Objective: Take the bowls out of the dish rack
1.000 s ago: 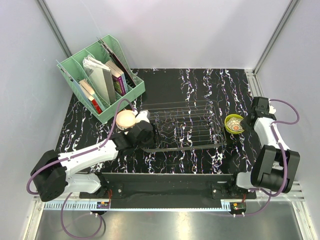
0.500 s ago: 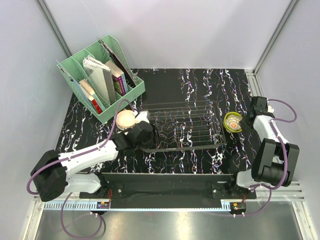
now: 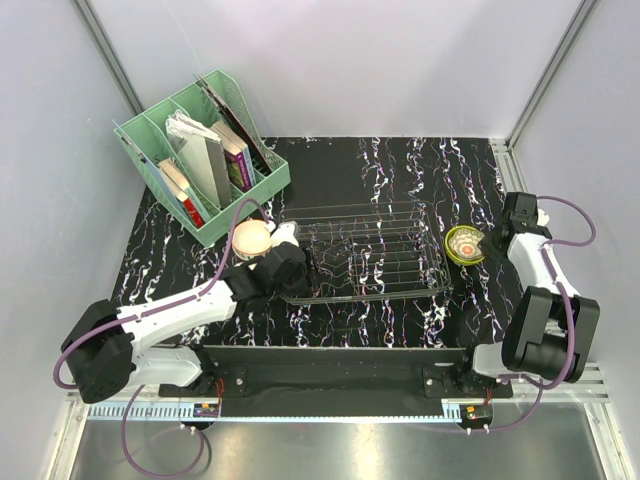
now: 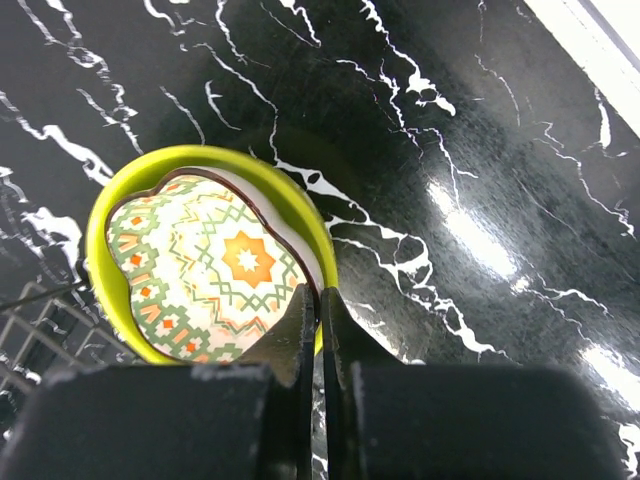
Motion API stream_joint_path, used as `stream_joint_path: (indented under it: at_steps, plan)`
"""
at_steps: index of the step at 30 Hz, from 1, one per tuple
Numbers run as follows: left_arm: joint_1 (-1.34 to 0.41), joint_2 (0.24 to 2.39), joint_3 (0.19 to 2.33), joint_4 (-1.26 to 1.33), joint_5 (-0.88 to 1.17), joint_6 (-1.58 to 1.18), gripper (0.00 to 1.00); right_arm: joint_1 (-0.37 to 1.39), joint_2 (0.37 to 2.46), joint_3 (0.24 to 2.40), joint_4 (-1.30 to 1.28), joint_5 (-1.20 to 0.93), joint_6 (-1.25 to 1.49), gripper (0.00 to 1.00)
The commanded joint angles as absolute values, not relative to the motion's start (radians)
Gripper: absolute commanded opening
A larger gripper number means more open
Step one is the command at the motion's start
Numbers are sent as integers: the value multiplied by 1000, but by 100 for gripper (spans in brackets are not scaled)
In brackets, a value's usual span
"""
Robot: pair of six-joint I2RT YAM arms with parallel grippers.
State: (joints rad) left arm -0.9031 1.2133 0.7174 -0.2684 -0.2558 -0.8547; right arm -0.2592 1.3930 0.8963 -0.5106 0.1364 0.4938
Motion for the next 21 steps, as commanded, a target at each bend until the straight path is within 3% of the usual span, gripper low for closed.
stream_joint_path:
  at_steps: [1,21]
  plan:
    - [-905,1220,710,-265,-270,-845,58,-258,1315,948,-517,114,480,0]
    - [-905,1224,712,-264,-270,-838,58,-258,1341,943,-514,64,535,0]
